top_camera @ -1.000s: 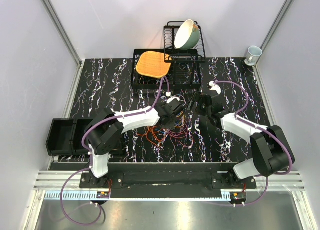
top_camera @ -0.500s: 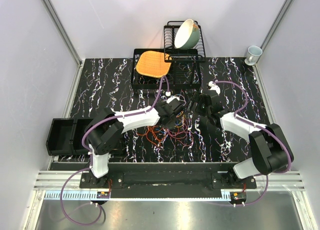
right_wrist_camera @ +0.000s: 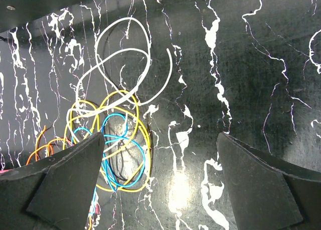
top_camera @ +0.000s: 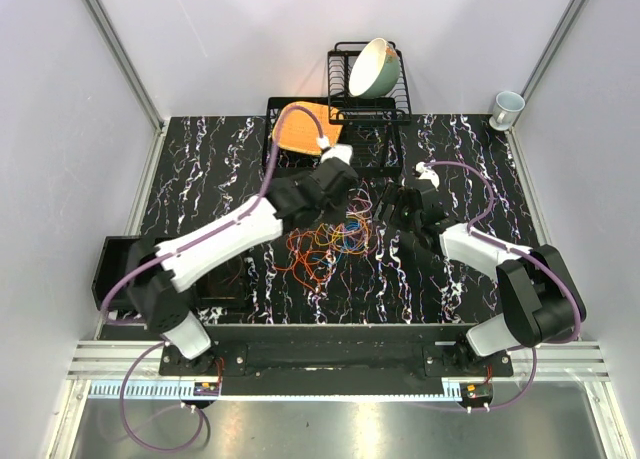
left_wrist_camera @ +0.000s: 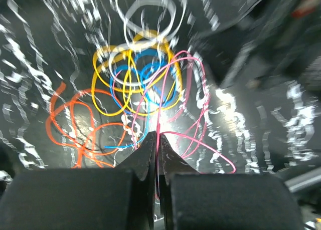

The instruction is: Untangle the cables

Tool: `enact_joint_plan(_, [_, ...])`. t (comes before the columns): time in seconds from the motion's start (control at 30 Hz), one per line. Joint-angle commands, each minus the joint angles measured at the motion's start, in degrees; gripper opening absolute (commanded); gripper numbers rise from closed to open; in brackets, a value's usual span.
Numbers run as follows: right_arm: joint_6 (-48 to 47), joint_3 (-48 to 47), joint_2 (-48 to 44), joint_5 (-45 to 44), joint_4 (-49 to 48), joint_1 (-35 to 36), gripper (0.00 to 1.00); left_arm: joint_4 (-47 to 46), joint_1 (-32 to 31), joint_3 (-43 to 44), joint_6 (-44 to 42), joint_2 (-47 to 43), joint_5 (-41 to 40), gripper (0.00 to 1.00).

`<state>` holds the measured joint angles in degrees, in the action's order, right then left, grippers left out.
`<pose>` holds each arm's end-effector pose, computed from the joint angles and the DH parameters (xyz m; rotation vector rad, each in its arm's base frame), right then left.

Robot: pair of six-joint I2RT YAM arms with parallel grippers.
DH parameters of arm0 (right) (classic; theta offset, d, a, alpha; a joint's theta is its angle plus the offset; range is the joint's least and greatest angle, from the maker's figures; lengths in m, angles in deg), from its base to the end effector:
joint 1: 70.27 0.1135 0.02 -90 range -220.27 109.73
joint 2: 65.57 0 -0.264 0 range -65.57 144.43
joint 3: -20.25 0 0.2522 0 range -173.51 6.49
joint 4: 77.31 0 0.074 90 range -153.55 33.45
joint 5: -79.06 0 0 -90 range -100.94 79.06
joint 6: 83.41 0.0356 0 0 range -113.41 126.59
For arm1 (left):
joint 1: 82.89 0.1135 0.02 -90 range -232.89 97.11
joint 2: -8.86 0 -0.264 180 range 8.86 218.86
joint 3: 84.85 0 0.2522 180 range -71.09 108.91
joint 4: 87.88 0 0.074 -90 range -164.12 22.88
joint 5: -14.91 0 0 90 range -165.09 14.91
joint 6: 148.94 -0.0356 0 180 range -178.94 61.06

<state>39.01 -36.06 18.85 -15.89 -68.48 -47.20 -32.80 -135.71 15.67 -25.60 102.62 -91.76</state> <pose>0.2811 0.1164 0.1916 0.2315 2.2363 0.4364 0.2255 -0.2804 0.3259 0.2736 2.3837 -0.3665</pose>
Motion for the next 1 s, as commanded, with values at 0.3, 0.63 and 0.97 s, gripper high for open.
enact_joint_plan(0.3, [0.2, -2.1, 0.0, 1.0, -2.0, -0.5, 1.0, 18.4, 7.3, 6.1, -4.0, -13.2, -18.6, 0.0])
enact_joint_plan(0.63, [0.4, -2.4, 0.9, 1.9, -2.2, -0.6, 1.0, 22.0, 19.4, 13.5, -9.4, -23.4, -22.7, 0.0])
enact_joint_plan(0.97, [0.5, -2.7, 1.6, 2.5, -2.2, -0.5, 1.0, 28.6, 27.2, 20.0, -9.8, -24.4, -32.0, 0.0])
